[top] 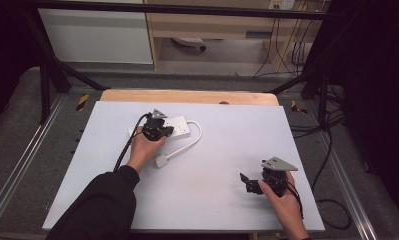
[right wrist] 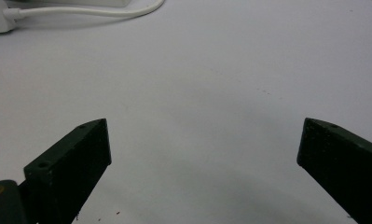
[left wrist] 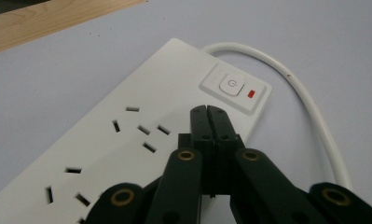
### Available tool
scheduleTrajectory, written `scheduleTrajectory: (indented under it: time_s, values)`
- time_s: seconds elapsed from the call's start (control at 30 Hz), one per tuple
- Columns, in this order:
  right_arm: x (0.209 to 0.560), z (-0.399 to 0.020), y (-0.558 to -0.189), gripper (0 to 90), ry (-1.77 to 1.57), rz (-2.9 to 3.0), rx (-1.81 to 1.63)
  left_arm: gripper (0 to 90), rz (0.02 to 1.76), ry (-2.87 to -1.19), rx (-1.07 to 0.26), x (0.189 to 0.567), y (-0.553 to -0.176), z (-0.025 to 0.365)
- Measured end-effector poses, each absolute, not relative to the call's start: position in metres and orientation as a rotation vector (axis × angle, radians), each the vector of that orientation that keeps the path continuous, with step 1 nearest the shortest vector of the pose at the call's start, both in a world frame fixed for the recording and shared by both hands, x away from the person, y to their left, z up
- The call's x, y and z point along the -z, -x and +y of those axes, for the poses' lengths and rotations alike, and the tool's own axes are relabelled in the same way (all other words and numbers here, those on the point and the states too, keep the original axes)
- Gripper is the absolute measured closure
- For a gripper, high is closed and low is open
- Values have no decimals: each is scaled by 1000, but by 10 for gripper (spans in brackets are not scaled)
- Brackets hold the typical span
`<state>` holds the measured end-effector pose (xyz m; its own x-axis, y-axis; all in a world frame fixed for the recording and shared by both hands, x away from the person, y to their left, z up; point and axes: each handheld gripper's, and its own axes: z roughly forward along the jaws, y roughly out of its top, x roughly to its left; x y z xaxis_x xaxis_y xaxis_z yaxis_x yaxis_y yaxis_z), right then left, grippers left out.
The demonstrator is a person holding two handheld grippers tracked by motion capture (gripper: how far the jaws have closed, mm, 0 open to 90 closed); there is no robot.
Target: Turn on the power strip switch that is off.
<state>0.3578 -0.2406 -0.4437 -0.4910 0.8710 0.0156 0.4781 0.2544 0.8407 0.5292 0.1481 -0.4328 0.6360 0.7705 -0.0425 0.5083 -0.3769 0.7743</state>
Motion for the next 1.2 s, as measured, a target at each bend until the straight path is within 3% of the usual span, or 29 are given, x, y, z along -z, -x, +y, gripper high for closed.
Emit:
scheduleTrajectory:
  time_s: [1.2]
  values:
    - [443,-241,-358,30,-1225,2071,-1150,900,994,-2007,-425,435,-530,147]
